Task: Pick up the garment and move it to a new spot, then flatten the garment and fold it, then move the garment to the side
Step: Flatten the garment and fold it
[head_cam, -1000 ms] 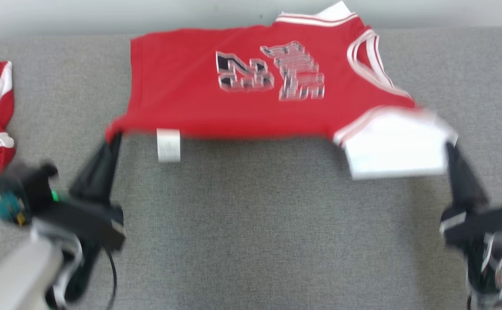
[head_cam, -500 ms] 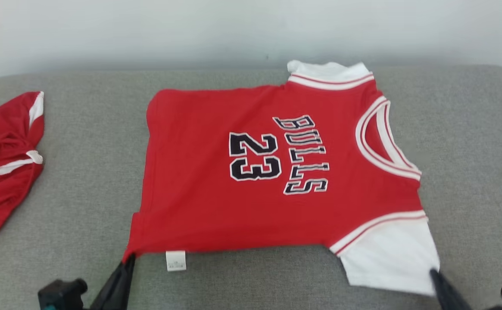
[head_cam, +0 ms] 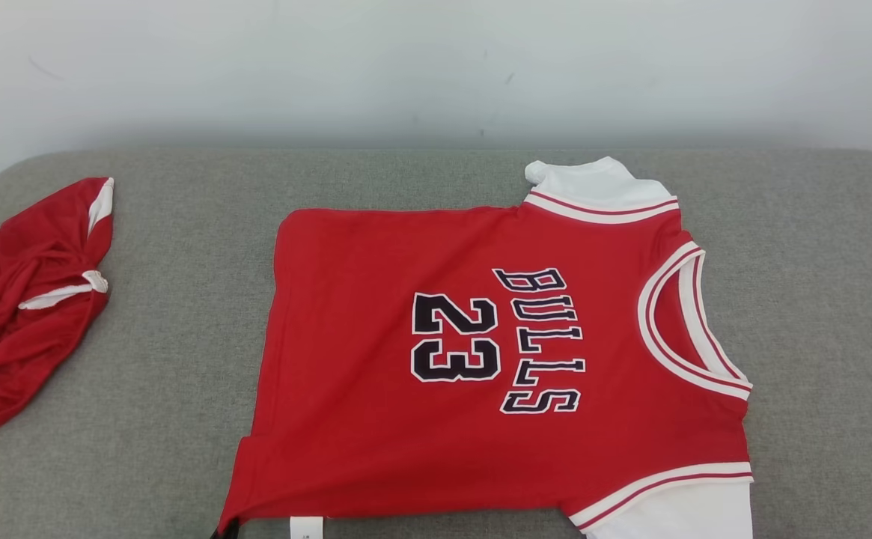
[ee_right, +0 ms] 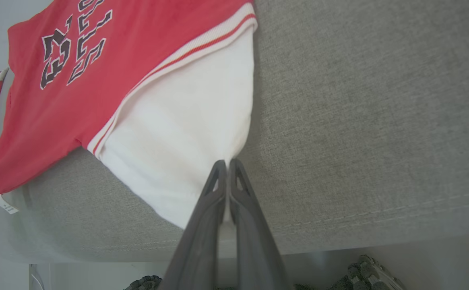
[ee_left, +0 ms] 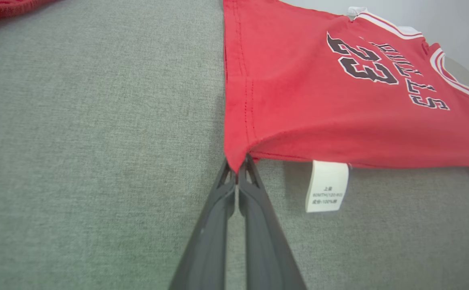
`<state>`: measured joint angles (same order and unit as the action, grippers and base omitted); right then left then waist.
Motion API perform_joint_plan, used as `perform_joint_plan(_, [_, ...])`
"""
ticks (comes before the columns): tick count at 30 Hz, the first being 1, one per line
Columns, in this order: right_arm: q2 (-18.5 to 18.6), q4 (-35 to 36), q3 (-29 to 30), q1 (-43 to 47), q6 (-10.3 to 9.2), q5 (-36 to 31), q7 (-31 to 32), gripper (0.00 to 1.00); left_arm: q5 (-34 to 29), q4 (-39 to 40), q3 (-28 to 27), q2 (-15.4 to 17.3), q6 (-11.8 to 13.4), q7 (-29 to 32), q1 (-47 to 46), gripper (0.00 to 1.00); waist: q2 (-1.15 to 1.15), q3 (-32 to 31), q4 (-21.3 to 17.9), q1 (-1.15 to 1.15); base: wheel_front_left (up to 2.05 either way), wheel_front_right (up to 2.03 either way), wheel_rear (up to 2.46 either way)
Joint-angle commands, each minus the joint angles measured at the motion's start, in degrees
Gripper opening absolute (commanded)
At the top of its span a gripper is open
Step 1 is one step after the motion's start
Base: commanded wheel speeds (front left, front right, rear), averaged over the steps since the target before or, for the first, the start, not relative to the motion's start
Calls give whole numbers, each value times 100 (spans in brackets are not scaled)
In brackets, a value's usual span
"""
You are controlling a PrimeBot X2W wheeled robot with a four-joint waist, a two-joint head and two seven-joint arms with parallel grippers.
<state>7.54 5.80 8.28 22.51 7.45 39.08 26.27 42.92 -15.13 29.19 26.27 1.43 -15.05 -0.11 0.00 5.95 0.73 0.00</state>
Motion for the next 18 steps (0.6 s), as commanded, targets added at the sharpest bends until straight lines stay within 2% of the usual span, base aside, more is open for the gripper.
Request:
perform_joint_plan(1, [-42, 37, 21, 18, 3, -46, 30, 0, -16, -24, -33, 30, -15, -19, 25, 0, 0, -17, -5, 0, 0, 0, 0])
perform_joint_plan(6, [-157, 266, 66, -228, 4, 126, 125, 0, -111, 60, -44, 86, 10, -19, -81, 0, 0, -55, -14, 0, 0, 0, 0])
perform_joint_plan(9, [-216, 494, 197, -536, 4, 288, 209, 0, -293, 235, 12, 234, 7, 86, -309, 0, 0, -52, 21, 0, 0, 0, 0])
perform_joint_plan(13, [-97, 589, 292, -1030, 4, 156, 361, 0, -432, 375, 98, 397, -96, 316, -723, 0, 0, 10, 80, 0, 0, 0, 0])
perform_joint_plan(18, [51, 308, 279, -1906, 4, -82, 584, 0, -548, 315, 207, 468, -383, 612, -1361, 0, 0, 142, 99, 0, 0, 0, 0])
